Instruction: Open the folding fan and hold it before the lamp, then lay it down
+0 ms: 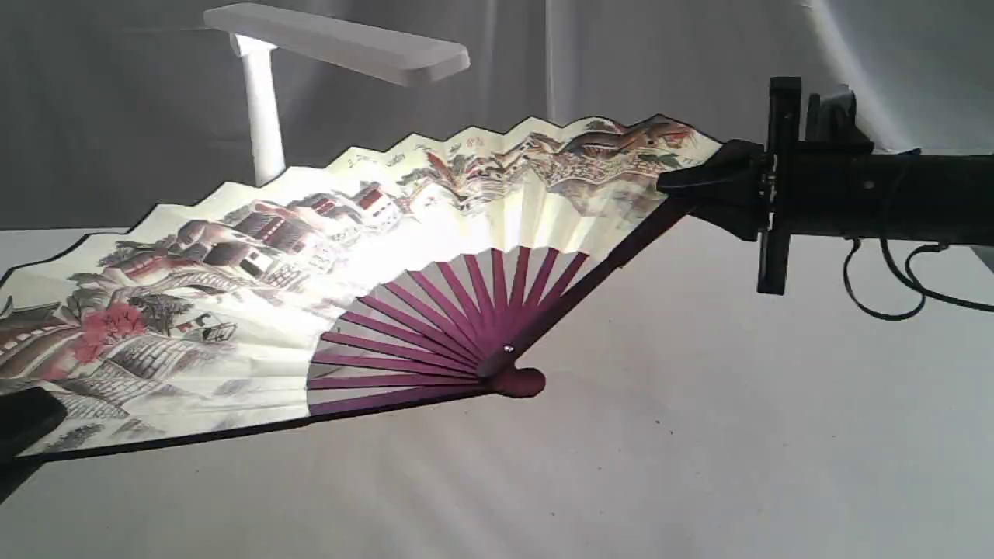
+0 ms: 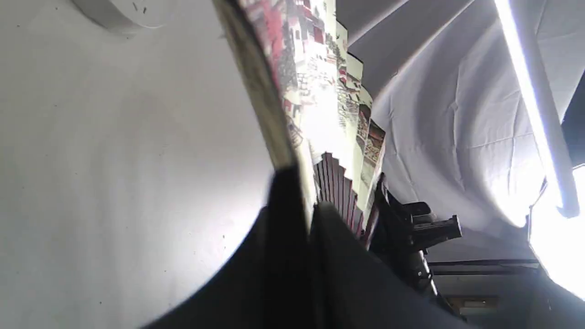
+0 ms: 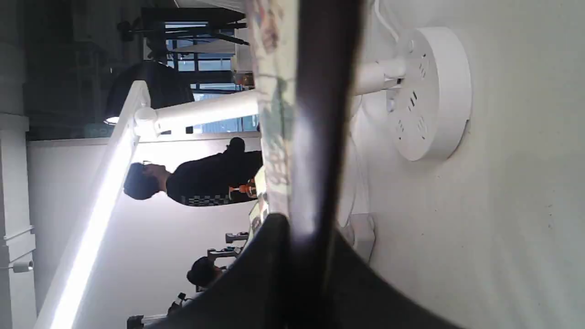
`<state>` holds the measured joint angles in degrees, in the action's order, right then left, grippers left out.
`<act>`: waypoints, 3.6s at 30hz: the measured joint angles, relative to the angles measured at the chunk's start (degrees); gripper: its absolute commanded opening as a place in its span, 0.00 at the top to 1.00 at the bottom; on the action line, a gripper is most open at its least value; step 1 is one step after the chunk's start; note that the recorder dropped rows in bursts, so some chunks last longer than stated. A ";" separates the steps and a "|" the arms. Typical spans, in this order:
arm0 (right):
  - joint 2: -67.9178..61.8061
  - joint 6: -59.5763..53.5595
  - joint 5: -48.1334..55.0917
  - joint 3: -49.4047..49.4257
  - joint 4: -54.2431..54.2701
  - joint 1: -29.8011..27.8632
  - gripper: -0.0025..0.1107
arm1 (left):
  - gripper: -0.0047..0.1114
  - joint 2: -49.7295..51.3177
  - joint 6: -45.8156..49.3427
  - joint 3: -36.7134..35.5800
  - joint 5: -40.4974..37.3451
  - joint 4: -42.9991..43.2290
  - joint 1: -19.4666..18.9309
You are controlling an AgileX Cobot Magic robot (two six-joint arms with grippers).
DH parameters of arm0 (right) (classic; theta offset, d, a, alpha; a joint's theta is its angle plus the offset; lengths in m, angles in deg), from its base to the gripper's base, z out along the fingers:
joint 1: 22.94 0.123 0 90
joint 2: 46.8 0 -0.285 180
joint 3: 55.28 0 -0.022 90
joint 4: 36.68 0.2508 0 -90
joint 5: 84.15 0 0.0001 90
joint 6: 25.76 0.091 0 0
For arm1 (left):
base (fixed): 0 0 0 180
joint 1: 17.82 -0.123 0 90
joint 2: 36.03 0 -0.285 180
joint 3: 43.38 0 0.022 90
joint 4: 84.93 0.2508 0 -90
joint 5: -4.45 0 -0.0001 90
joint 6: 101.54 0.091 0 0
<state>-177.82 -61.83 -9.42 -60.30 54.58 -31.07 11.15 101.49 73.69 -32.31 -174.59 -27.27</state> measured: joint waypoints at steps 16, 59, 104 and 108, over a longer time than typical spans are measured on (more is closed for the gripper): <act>0.11 0.21 0.00 0.00 -0.23 -0.16 0.98 | 0.96 -0.53 -0.58 0.00 -0.14 0.22 0.00; 4.06 1.76 0.12 0.13 -0.79 -6.13 0.98 | 0.96 -8.04 -3.99 0.00 -6.42 3.66 0.61; -8.45 -14.28 0.12 7.77 -4.64 -5.68 0.98 | 0.96 -8.41 -7.87 -13.35 -0.44 10.21 0.83; -8.63 -13.90 0.12 7.77 -4.64 -5.57 0.92 | 0.95 -8.41 -7.80 -13.35 -0.17 10.21 0.83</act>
<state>-186.45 -75.73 -9.29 -52.53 49.94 -36.65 2.74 93.69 60.35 -32.48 -164.38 -26.44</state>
